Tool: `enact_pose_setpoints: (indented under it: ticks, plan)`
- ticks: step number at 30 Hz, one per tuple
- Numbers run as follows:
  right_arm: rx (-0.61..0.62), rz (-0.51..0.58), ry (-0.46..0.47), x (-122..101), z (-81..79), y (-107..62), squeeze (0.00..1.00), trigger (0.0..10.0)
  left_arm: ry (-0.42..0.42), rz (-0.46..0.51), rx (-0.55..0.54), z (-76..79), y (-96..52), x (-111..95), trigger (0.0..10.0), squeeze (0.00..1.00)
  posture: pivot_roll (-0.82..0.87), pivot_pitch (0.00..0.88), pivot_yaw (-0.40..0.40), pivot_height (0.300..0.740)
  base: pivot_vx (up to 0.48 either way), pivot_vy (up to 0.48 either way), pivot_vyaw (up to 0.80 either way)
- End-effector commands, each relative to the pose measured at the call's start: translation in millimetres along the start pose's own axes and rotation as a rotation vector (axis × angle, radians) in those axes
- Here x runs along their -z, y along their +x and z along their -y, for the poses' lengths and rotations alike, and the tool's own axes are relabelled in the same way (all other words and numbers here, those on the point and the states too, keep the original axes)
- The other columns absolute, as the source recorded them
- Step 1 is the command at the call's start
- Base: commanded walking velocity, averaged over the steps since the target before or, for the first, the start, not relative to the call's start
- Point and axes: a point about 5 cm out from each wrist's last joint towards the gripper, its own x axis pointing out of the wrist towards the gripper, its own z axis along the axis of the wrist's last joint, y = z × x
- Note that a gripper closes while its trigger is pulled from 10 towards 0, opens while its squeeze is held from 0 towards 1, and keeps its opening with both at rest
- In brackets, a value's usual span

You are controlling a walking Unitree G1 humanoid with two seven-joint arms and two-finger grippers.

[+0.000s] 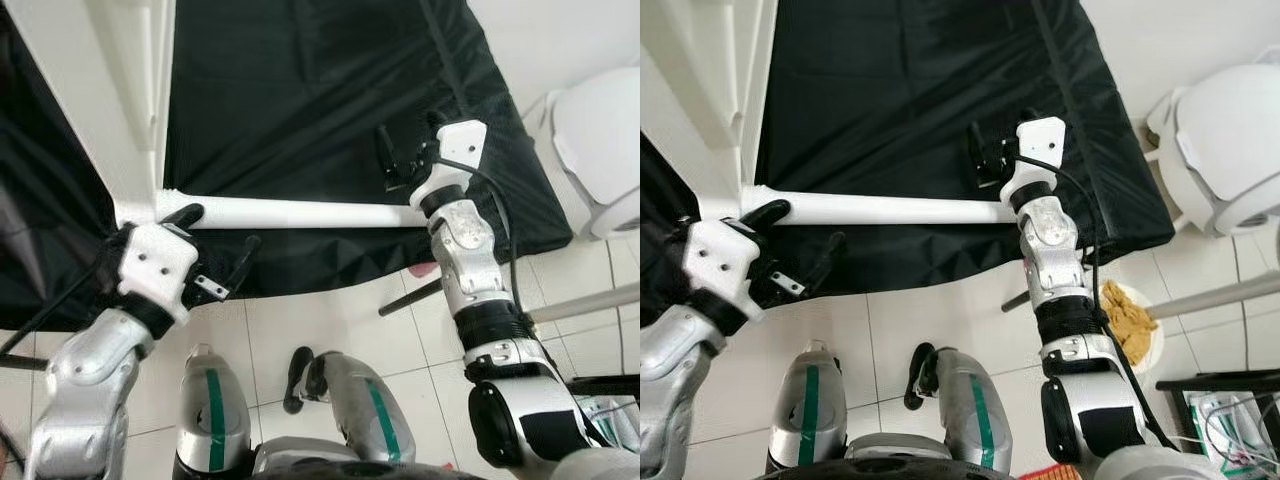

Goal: Building children table

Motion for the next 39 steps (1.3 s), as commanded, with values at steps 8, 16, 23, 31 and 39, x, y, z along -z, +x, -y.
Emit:
enact_pose_setpoints:
  ticks: [8, 16, 23, 31, 39]
  plan:
    - [-0.046, -0.011, 0.012, 3.1, -7.1, 8.7, 0.00, 10.0, 0.020, -0.099, -0.058, -19.7, -39.0, -7.9, 10.0, 0.00, 0.39, 0.115, -0.229, 0.740, 0.000, 0.000, 0.00]
    - [-0.064, -0.011, 0.016, 4.1, -9.9, 11.9, 0.00, 10.0, 0.110, -0.147, -0.154, -40.7, -56.0, -15.2, 10.0, 0.00, 0.41, 0.113, -0.239, 0.740, 0.000, 0.000, 0.00]
    - [-0.074, -0.008, 0.017, 4.7, -11.2, 14.4, 0.00, 10.0, 0.108, -0.066, -0.260, -50.2, -43.0, -27.4, 10.0, 0.00, 0.40, 0.104, -0.244, 0.740, 0.000, 0.000, 0.00]
    - [-0.074, -0.006, 0.011, 5.1, -9.8, 14.4, 0.00, 10.0, 0.076, 0.028, -0.232, -40.3, -19.1, -35.3, 10.0, 0.00, 0.39, 0.102, -0.241, 0.740, 0.000, 0.000, 0.00]
    - [-0.061, -0.003, 0.008, 5.3, -7.5, 13.9, 0.00, 10.0, 0.062, 0.090, -0.370, -49.5, 0.9, -43.9, 10.0, 0.00, 0.37, 0.102, -0.233, 0.740, 0.000, 0.000, 0.00]
